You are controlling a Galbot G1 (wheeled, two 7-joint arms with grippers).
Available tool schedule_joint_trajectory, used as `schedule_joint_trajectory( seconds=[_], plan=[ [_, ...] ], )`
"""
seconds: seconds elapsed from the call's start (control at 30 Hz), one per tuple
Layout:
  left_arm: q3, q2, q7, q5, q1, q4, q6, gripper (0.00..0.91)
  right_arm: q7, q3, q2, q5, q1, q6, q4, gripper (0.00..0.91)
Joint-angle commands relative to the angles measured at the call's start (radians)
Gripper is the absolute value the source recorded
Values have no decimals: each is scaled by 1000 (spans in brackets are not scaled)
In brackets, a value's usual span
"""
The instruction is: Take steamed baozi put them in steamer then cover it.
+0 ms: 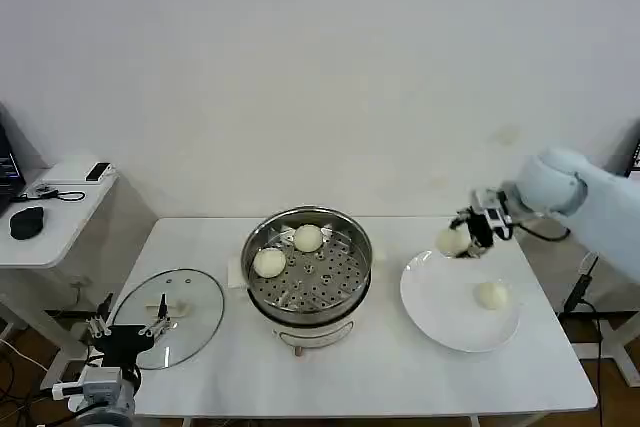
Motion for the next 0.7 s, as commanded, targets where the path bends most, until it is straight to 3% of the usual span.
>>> schedule_joint_trajectory(
  seconds=[0.03, 0.4, 0.6, 0.7],
  plan=[
    [-14, 2, 0, -9, 1, -2, 2, 907, 2, -139, 188, 90, 218, -9, 1, 665],
    [-43, 5, -1, -23, 7, -7, 3, 907, 1, -120, 486, 123, 151, 39, -116, 665],
    [-62, 2, -2, -31, 11, -14, 3, 907, -12, -136, 580, 78, 80, 74, -146, 665],
    [-69, 1, -2, -32, 16, -16, 4, 907, -29, -156, 613, 47, 48, 126, -152, 665]
  ],
)
